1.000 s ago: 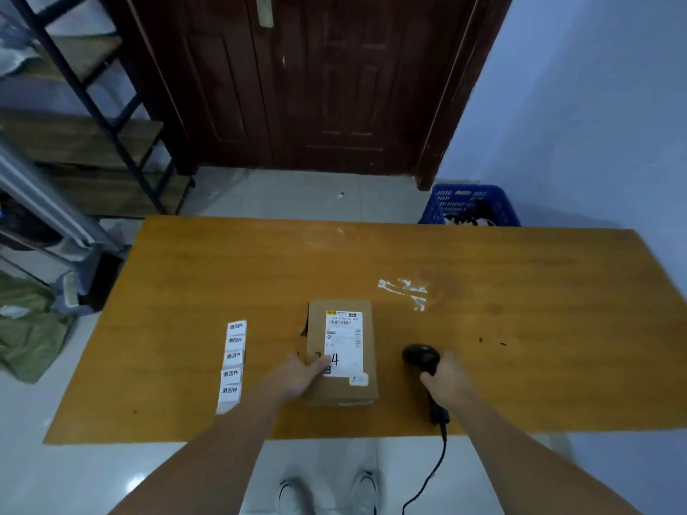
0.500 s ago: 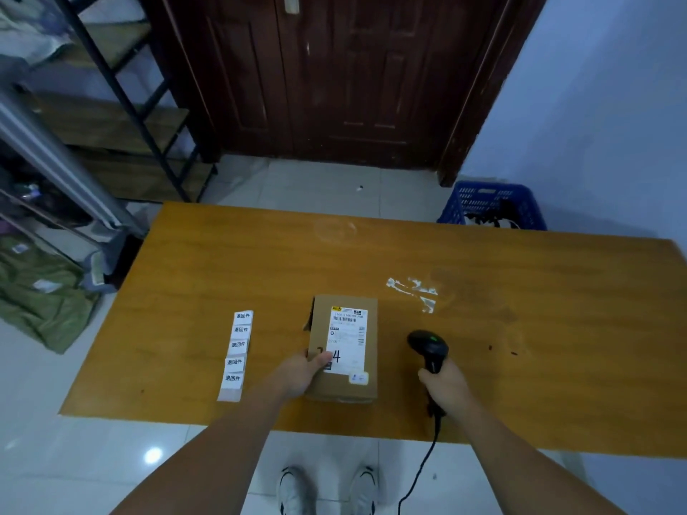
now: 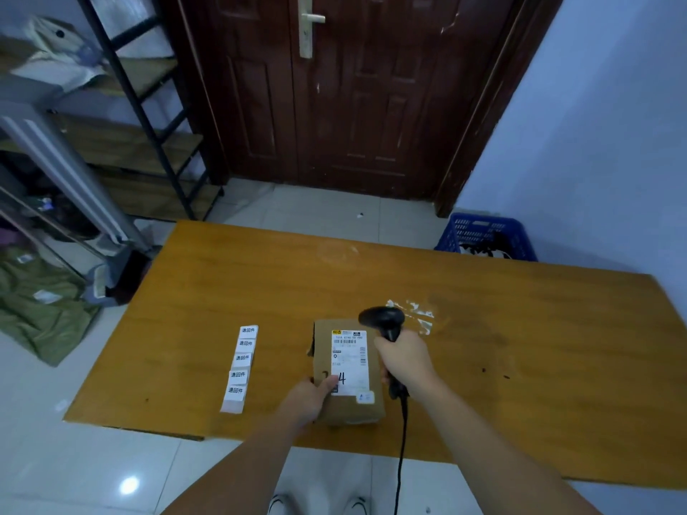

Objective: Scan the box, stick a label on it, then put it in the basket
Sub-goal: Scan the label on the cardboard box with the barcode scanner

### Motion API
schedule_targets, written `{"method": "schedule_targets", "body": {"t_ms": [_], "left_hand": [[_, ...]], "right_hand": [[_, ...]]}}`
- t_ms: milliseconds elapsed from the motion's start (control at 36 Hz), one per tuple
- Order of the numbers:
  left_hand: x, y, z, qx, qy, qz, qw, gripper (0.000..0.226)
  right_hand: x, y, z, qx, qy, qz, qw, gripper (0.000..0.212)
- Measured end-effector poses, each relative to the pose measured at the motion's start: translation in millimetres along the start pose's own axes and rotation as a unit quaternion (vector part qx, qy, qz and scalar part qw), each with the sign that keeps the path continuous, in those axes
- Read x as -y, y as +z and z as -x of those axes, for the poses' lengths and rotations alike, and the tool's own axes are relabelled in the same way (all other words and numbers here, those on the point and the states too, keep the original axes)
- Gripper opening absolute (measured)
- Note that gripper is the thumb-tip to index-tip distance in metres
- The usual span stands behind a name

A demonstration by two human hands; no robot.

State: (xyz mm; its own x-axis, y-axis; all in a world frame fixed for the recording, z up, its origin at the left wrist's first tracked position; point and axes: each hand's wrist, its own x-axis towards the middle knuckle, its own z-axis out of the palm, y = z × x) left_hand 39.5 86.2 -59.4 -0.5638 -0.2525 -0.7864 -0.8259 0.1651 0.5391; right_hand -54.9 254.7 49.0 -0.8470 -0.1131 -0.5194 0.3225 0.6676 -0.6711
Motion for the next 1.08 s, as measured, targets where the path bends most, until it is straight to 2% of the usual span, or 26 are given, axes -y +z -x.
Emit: {"method": "schedule_targets", "body": {"t_ms": [194,1083], "left_hand": [[-1.9,-1.6,0.2,0.003,-0.017,-0.015,1.000,0.071],[-6.0,-3.3,6.0,0.011,-0.029,-0.013,0.999,0.074]], "right_hand": [[-14.8,24.1,5.6,0.029,0.017,0.019,0.999,0.026],[-17.8,32.0,4.4,0.030,0.023,0.011,0.999,0.017]]}}
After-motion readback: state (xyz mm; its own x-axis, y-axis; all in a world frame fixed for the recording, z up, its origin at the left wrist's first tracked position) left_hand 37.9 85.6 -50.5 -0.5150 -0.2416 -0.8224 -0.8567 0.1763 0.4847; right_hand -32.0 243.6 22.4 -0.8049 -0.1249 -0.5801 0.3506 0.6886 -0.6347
